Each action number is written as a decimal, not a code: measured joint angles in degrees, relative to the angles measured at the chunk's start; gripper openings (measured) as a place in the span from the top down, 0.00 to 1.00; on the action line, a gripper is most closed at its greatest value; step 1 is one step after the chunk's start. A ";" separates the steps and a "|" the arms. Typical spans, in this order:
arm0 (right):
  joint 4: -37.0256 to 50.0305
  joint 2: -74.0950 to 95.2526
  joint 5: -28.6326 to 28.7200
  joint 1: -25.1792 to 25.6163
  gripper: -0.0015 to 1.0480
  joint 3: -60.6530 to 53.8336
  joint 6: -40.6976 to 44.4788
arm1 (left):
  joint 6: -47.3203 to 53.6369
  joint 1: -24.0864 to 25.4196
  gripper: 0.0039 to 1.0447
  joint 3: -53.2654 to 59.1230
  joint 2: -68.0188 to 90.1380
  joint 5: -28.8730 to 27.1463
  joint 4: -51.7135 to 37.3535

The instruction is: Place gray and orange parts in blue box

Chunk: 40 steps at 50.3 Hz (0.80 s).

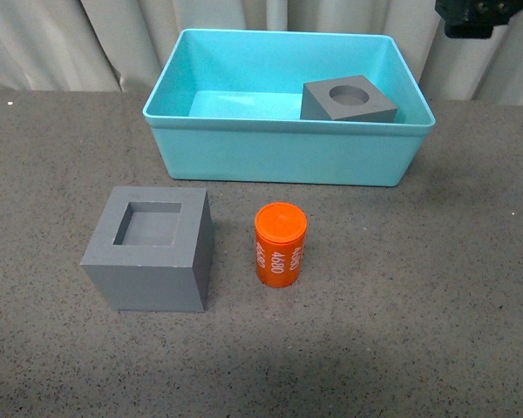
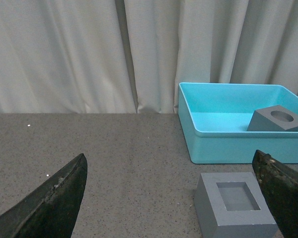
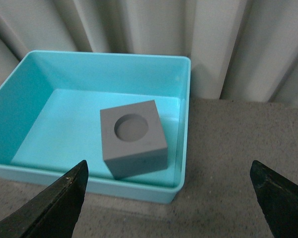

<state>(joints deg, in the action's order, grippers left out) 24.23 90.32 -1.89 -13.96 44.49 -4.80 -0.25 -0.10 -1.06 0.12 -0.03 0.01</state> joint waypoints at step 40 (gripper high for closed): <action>-0.07 -7.96 -2.58 -1.20 0.09 -7.87 0.02 | -20.79 -7.45 0.06 -16.70 61.72 -5.03 -20.17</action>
<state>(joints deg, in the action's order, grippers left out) 24.16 82.37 -4.47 -15.16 36.62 -4.78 -21.04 -7.55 -17.76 61.84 -5.06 -20.16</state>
